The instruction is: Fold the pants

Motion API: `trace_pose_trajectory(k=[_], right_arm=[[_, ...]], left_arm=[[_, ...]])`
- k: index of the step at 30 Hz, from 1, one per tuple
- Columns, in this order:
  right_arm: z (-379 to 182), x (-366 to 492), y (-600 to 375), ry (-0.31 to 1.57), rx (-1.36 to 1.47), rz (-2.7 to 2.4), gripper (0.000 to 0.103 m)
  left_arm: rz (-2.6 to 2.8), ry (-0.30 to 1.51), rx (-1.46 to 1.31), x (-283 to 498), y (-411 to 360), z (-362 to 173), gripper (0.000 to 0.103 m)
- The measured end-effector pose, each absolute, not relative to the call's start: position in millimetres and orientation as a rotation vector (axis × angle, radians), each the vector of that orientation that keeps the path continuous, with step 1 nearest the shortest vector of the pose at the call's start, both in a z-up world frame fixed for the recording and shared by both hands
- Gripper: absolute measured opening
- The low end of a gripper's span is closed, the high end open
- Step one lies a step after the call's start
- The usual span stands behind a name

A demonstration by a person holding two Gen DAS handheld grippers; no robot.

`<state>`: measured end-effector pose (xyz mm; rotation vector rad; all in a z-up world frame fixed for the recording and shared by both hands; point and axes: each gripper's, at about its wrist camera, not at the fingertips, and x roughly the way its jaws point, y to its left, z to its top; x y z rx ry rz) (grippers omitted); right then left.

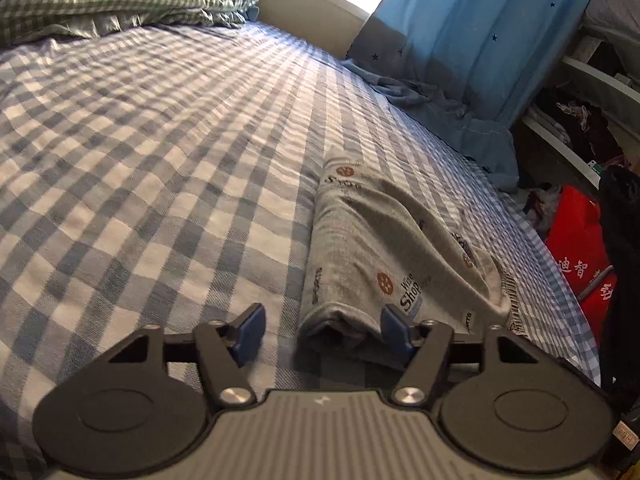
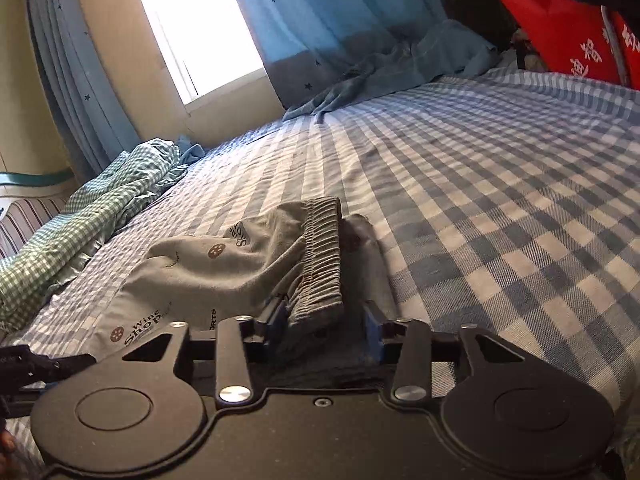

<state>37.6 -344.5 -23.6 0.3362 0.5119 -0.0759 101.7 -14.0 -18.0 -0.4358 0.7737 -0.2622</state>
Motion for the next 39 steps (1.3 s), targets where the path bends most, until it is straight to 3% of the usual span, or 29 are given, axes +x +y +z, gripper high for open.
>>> trace_pose_trajectory(k=[2,5,7,12,21,25,39], right_arm=[[-16,37,-338,0.467,0.242,-0.109,0.092],[-3,49,-328,0.407,0.084,-0.135,0.102],[3,62,-320,0.373,0.000,-0.130,0.102],[2,105,-313,0.364,-0.127,-0.147,0.102],[-41,163,-326,0.489,-0.277,-0.263,0.102],[-49,167,-331,0.510,-0.250,-0.271,0.102],[-41,157,-333,0.473,-0.224,-0.252,0.102]], left_arm=[[-0.224,0.729,-0.399,103,-10,-7,0.085],[-0.226,0.677,-0.361,116,-10,9,0.091],[-0.232,0.630,-0.354,130,-15,19,0.096],[-0.250,0.572,-0.291,181,-44,29,0.098],[-0.244,0.690,-0.061,246,-96,-11,0.098],[-0.221,0.722,-0.120,248,-92,-40,0.103],[-0.195,0.704,-0.141,236,-83,-25,0.103]])
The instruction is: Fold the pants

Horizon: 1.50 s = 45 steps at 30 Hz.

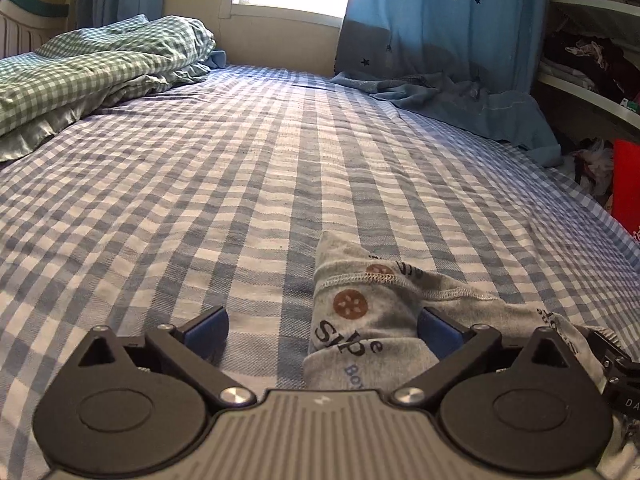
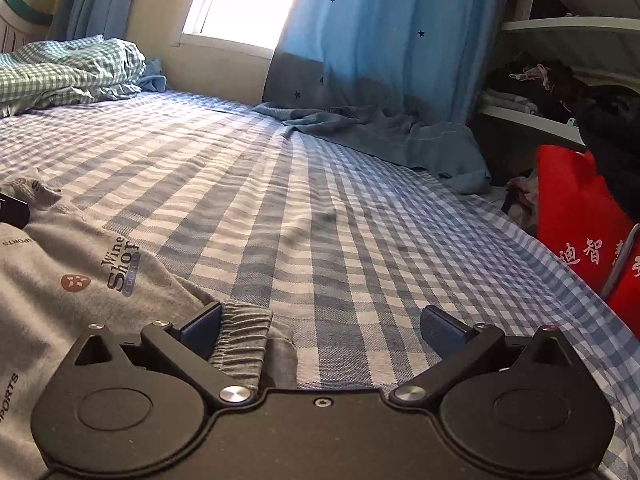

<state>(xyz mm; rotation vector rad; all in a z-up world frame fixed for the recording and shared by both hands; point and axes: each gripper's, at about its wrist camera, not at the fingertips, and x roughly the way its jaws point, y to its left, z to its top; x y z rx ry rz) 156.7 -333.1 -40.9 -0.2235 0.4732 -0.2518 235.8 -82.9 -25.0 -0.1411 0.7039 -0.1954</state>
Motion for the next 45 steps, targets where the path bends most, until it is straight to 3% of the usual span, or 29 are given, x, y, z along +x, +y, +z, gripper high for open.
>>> trace_pose_trajectory(k=[4,9,15,25,29,35,41,45], right_arm=[[-24,124,-322,0.407,-0.190,-0.245,0.102],[-32,99,-294,0.471,-0.241,-0.194,0.102],[-47,60,-287,0.488,-0.228,-0.206,0.102],[-28,46,-289,0.422,-0.189,-0.170,0.102],[5,84,-294,0.395,-0.146,-0.029,0.102],[28,186,-271,0.517,-0.117,0.248,0.102],[11,266,-216,0.746,-0.152,0.478,0.102],[-7,284,-199,0.763,-0.273,0.417,0.102]], left_arm=[[-0.229,0.673,-0.128,204,-77,-14,0.103],[-0.221,0.755,-0.046,173,-80,-26,0.102],[-0.219,0.683,-0.002,124,-68,-36,0.102],[-0.238,0.710,-0.083,111,-48,-19,0.103],[-0.222,0.703,-0.169,113,-34,-14,0.103],[-0.186,0.741,-0.190,116,-31,-22,0.102],[-0.172,0.740,-0.117,109,-41,-25,0.102],[-0.184,0.734,-0.096,106,-42,-27,0.102]])
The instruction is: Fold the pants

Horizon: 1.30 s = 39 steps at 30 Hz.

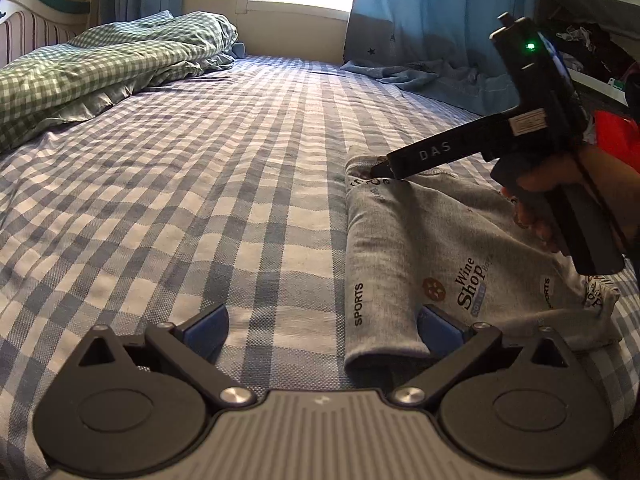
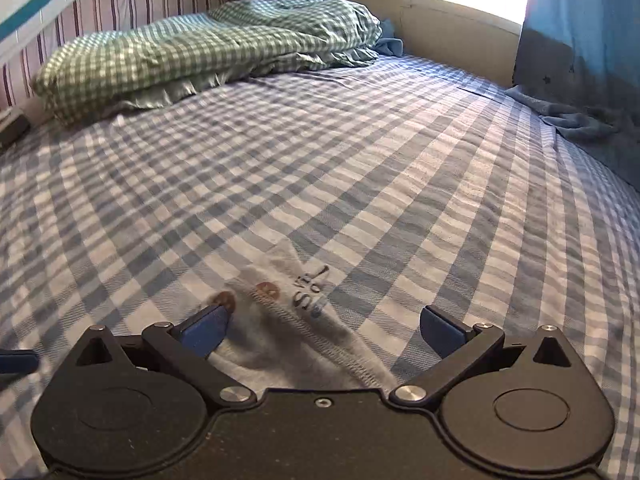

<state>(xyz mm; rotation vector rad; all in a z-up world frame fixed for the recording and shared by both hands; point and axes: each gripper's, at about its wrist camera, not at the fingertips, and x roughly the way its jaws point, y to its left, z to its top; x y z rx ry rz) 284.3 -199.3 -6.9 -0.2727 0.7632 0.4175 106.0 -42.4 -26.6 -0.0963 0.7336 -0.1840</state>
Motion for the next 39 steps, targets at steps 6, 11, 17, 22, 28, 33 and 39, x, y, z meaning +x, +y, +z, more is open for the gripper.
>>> trace_pose_trajectory(k=[6,11,17,22,28,33,39], right_arm=[[-19,304,-210,0.743,-0.243,0.333,0.102],[2,277,-234,0.649,-0.214,0.251,0.102],[17,184,-273,0.488,-0.339,0.068,0.102],[-12,126,-301,0.506,-0.336,-0.081,0.102],[-38,80,-330,0.515,-0.147,-0.197,0.102],[-48,65,-348,0.510,0.068,-0.211,0.102],[-40,53,-354,0.489,0.121,-0.157,0.102]], left_arm=[[-0.187,0.726,-0.080,103,-44,-29,0.102],[-0.178,0.760,-0.093,106,-44,-23,0.102],[-0.171,0.790,-0.134,109,-44,-18,0.103],[-0.157,0.788,-0.096,106,-51,-20,0.103],[-0.156,0.776,-0.077,103,-53,-22,0.102],[-0.156,0.757,-0.061,100,-55,-25,0.103],[-0.211,0.770,-0.171,100,-38,-15,0.103]])
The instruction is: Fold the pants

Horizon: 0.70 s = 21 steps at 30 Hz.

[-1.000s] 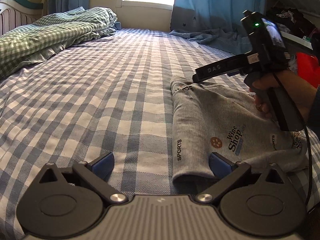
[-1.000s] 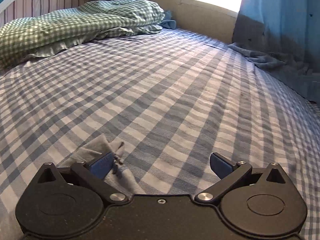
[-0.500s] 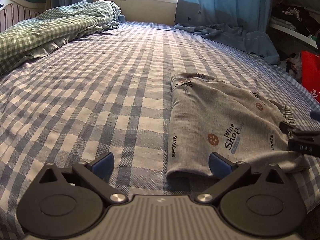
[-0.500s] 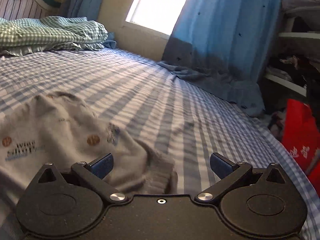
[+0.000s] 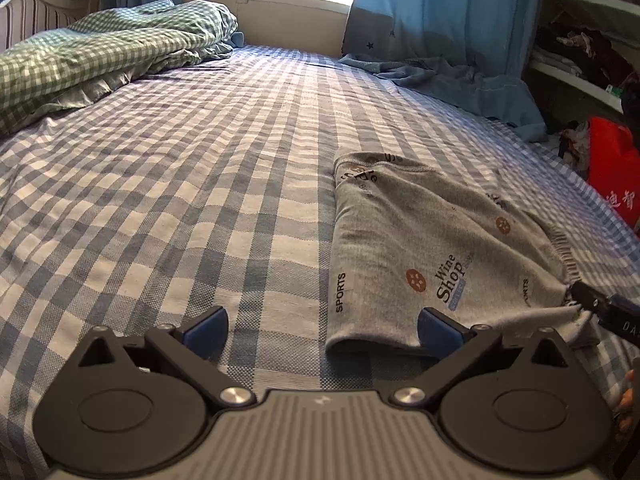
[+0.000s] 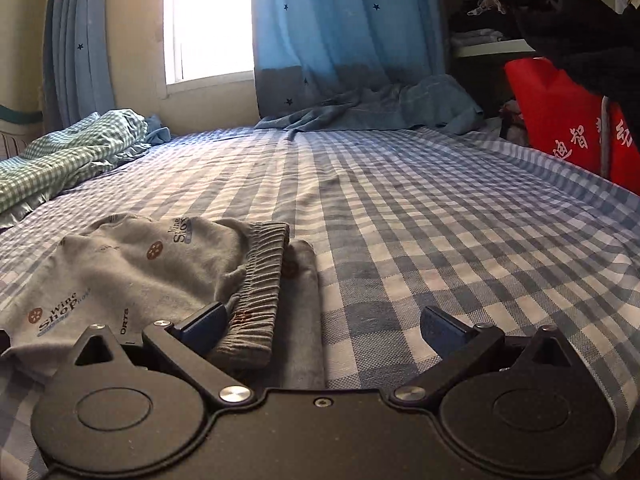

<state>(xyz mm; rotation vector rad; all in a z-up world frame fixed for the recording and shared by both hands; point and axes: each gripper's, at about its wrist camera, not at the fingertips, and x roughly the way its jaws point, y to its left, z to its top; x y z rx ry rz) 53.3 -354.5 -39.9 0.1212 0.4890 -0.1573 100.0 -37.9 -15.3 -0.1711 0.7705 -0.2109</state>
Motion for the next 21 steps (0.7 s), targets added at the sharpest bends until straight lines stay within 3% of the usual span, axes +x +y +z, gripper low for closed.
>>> trace_pose_trajectory(k=[5,17,21], right_arm=[[-31,61,-365,0.495,0.142,-0.131,0.102],[-42,135,-379,0.637,0.310,-0.038,0.102],[-46,126,-386,0.589,0.340,0.003,0.102]], left_arm=[[-0.220,0.754,-0.275,115,-30,-7,0.103],[-0.230,0.805,-0.174,154,-80,-6,0.103],[-0.236,0.798,-0.095,145,-88,-22,0.103]])
